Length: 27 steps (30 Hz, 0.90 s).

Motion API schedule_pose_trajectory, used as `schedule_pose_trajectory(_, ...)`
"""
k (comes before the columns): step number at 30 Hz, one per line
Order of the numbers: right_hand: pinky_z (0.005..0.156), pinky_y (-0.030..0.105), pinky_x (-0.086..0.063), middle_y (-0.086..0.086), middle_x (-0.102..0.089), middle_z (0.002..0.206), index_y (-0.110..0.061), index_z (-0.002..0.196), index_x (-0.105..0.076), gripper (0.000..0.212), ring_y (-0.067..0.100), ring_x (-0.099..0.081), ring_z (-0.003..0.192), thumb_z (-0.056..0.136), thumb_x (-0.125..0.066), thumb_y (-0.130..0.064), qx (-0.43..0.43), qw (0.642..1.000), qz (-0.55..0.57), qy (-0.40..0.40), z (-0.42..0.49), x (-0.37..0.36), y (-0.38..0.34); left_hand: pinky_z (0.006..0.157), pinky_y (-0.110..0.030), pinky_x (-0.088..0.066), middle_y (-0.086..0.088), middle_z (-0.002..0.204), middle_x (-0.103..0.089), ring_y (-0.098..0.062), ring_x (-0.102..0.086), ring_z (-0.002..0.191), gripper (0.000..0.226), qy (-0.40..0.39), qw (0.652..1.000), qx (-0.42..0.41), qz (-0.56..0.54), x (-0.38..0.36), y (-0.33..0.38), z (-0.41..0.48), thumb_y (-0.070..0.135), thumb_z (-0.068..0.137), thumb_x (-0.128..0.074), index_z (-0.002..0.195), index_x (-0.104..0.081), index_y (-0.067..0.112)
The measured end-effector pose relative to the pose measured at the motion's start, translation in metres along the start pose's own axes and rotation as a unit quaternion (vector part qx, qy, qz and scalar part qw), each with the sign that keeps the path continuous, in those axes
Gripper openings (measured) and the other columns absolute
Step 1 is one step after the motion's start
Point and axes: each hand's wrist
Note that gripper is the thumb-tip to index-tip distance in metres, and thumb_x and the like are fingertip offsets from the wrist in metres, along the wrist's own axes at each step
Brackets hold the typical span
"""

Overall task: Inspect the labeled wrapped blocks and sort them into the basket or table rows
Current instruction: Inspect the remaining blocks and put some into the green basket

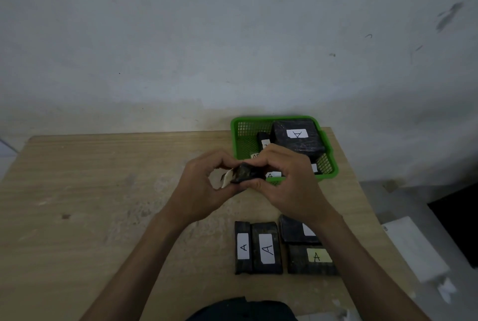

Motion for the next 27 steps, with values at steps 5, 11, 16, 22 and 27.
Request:
schedule_pose_trajectory(5,0.065,0.038,-0.05,0.006,-0.063,0.084,-0.003,0.097,-0.071,0.029,0.019,-0.06,0.077,0.075,-0.078,-0.022,0.009,1.0,-0.014,-0.014,0.0,-0.001,-0.001,0.068,-0.033,-0.052,0.006,0.083,-0.066,-0.01,-0.061,0.077,0.034,0.013,0.999,0.019,-0.028,-0.001,-0.001,-0.001,0.04,0.068,-0.075,0.088,-0.066,0.013)
schedule_pose_trajectory(11,0.064,0.036,-0.05,0.005,-0.061,0.083,-0.001,0.094,-0.07,0.032,0.017,-0.057,0.075,0.076,-0.076,-0.026,0.019,0.999,-0.013,-0.024,0.001,-0.001,-0.002,0.064,-0.033,-0.049,0.006,0.081,-0.063,-0.011,-0.058,0.075,0.033,0.004,1.0,0.005,-0.008,0.0,-0.005,0.001,0.042,0.069,-0.075,0.087,-0.063,0.018)
schedule_pose_trajectory(16,0.081,0.039,-0.057,0.004,-0.057,0.104,-0.008,0.118,-0.065,0.046,0.02,-0.061,0.099,0.075,-0.08,-0.016,-0.045,0.988,0.094,-0.115,0.01,0.015,-0.002,0.074,-0.047,-0.05,0.006,0.092,-0.065,-0.022,-0.059,0.086,0.04,0.003,0.993,0.06,-0.1,-0.001,-0.01,-0.003,0.048,0.069,-0.074,0.098,-0.063,0.023)
schedule_pose_trajectory(22,0.077,0.029,-0.056,-0.001,-0.06,0.098,-0.02,0.106,-0.067,0.04,0.013,-0.062,0.09,0.07,-0.083,-0.013,-0.031,0.988,0.07,-0.133,0.014,0.017,-0.007,0.066,-0.051,-0.046,0.013,0.084,-0.061,-0.024,-0.054,0.076,0.033,-0.019,0.996,0.051,-0.076,0.002,-0.009,-0.002,0.046,0.065,-0.074,0.091,-0.062,0.029)
schedule_pose_trajectory(27,0.074,0.028,-0.052,0.001,-0.059,0.095,-0.012,0.107,-0.067,0.041,0.014,-0.058,0.087,0.071,-0.083,-0.021,-0.004,0.992,0.027,-0.125,0.015,0.017,-0.011,0.076,-0.047,-0.052,0.007,0.094,-0.067,-0.025,-0.062,0.088,0.041,-0.021,0.991,0.062,-0.114,-0.001,-0.003,-0.004,0.054,0.074,-0.066,0.103,-0.066,0.024)
Point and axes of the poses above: each hand's wrist, its own z-axis towards the middle knuckle, its own x-axis out of the back of the hand, y = z × x
